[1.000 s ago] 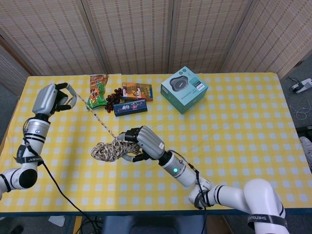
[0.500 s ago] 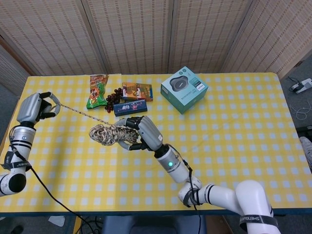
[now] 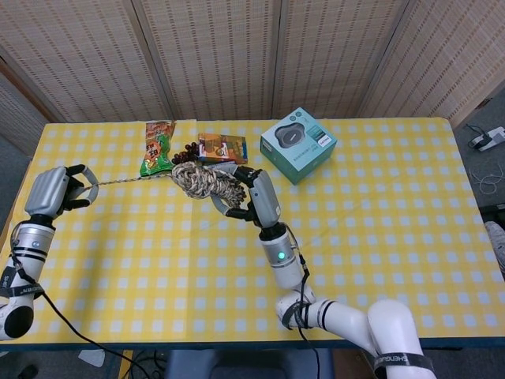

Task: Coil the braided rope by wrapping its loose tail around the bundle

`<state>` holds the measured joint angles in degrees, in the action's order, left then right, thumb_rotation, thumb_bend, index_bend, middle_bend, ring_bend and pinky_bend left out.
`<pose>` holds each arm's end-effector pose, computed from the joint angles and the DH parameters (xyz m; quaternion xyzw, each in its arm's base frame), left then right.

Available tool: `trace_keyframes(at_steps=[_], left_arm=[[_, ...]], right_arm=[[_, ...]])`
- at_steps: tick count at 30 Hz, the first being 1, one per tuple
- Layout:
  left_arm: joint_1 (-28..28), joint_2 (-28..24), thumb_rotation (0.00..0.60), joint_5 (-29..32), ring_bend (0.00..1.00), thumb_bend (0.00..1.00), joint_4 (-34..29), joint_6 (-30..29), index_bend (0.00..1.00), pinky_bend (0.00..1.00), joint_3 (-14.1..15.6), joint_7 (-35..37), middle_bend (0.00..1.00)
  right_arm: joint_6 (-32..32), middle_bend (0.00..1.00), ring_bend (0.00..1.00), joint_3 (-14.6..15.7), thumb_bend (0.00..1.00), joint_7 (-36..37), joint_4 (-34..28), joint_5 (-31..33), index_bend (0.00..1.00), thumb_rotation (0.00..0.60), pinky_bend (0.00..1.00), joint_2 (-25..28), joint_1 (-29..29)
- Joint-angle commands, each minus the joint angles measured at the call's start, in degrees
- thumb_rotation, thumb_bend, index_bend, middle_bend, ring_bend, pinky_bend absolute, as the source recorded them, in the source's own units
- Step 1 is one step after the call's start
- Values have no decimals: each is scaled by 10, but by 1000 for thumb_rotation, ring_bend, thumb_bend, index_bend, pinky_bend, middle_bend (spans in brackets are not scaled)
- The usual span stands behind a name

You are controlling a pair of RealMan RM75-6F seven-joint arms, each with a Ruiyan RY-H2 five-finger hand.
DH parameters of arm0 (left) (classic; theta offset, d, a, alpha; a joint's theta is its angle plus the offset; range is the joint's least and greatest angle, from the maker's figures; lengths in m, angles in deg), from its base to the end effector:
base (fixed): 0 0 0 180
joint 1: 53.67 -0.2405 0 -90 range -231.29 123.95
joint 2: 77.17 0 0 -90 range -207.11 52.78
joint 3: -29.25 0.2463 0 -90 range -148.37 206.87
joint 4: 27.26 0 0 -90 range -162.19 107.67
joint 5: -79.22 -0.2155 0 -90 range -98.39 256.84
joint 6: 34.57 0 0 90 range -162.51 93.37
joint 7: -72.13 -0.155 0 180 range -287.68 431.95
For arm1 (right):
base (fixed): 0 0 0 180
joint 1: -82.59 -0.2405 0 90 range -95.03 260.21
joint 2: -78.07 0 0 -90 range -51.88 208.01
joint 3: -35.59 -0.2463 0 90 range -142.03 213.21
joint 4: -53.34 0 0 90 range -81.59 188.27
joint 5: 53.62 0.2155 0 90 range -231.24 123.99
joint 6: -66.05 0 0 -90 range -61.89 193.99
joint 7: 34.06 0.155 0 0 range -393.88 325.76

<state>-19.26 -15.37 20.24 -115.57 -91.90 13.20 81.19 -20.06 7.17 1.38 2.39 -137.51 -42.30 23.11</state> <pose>-0.2265 0.3849 0.1685 -0.5574 -0.4672 -0.4553 0.5135 0.0268 -0.3756 -0.0247 0.4167 -0.3860 0.8108 0.1415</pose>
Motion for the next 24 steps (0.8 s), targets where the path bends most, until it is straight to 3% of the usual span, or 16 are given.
trace_keyframes(at_steps=[1,5,12,24], left_arm=[[-11,-10,600,-43,1000,426,-22,-33,678,1000,4,-4,1000],[-23,-15,600,-124,1000,426,-43,-106,679,1000,6,-27,1000],[-26,-23,600,-208,1000,426,-92,-174,684,1000,0,-45,1000],[4,-35,600,-328,1000,426,-158,-191,684,1000,3,-37,1000]], right_arm=[[-8,704,618,-15,399,-23,21,15,888,600,647,-14,-7],[-1,704,622,-19,433,-60,44,29,888,600,647,-26,-14],[15,705,626,-11,451,-112,48,40,900,600,647,-32,-16],[41,712,626,-18,463,-193,21,64,909,600,647,-30,-23]])
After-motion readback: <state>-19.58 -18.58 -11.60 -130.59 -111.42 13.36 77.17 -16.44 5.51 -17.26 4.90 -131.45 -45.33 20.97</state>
